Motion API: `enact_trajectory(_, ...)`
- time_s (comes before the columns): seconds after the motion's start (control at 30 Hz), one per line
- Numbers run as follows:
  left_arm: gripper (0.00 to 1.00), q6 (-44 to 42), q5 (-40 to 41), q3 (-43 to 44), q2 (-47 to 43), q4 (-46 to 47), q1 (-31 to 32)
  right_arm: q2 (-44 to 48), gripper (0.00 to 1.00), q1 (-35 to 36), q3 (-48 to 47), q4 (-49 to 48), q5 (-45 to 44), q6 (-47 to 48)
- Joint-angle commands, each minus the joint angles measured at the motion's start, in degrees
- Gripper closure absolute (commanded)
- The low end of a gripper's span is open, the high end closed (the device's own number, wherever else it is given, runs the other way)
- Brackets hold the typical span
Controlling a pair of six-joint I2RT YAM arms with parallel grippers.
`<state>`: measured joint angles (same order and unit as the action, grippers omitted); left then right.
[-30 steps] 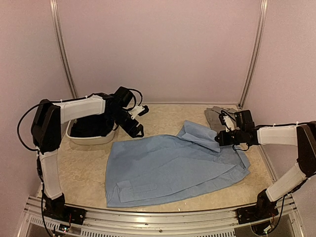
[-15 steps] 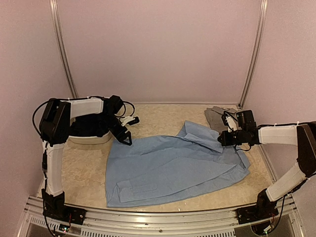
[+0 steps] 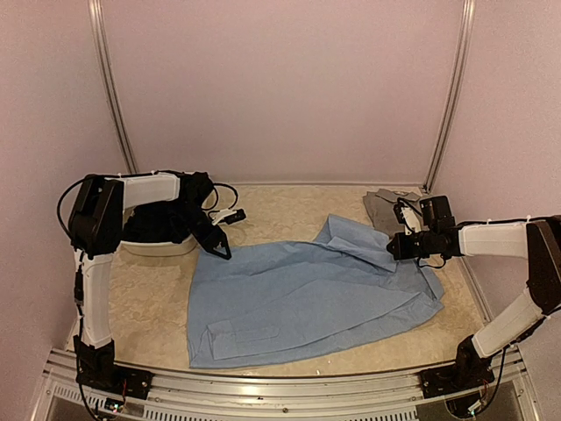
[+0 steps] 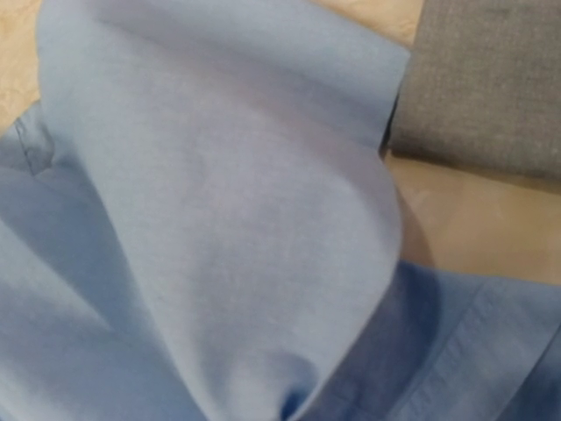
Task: Fold and stack the long sleeve shirts
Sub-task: Pick up the 1/3-folded shirt from the center of the board, then fold the 1/3-folded shirt at the center of the board.
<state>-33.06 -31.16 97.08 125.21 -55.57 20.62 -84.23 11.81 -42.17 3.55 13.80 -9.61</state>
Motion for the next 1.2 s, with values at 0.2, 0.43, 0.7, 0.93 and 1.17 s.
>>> enact_trajectory(0.2, 0.85, 1.32, -2.54, 1.95, -1.27, -0.93, -0.42, -0.33, 1.00, -0.81, -0.32, 0.62, -0.19, 0.76)
enact_trajectory(0.43, 1.00, 4.44, 1.91, 0.88, -5.45, 1.47, 2.36, -0.07, 1.00, -0.77, -1.16, 1.06, 0.17, 0.63)
enact_trajectory(0.7, 1.00, 9.89, 12.28, -6.59, -12.82, 7.10, 8.43, 1.07, 1.00, -0.75, -4.03, 3.60, -1.44, 0.75)
enact_trajectory(0.93, 1.00, 13.65, 22.38, -15.23, -20.07, 12.06, 13.64, 1.11, 1.00, -0.82, -6.72, 6.26, -5.21, 1.06)
enact_trajectory(1.17, 1.00, 17.55, 28.53, -22.87, -25.11, 17.83, 18.86, 3.23, 1.00, -0.75, -5.60, 6.14, -10.37, 1.88)
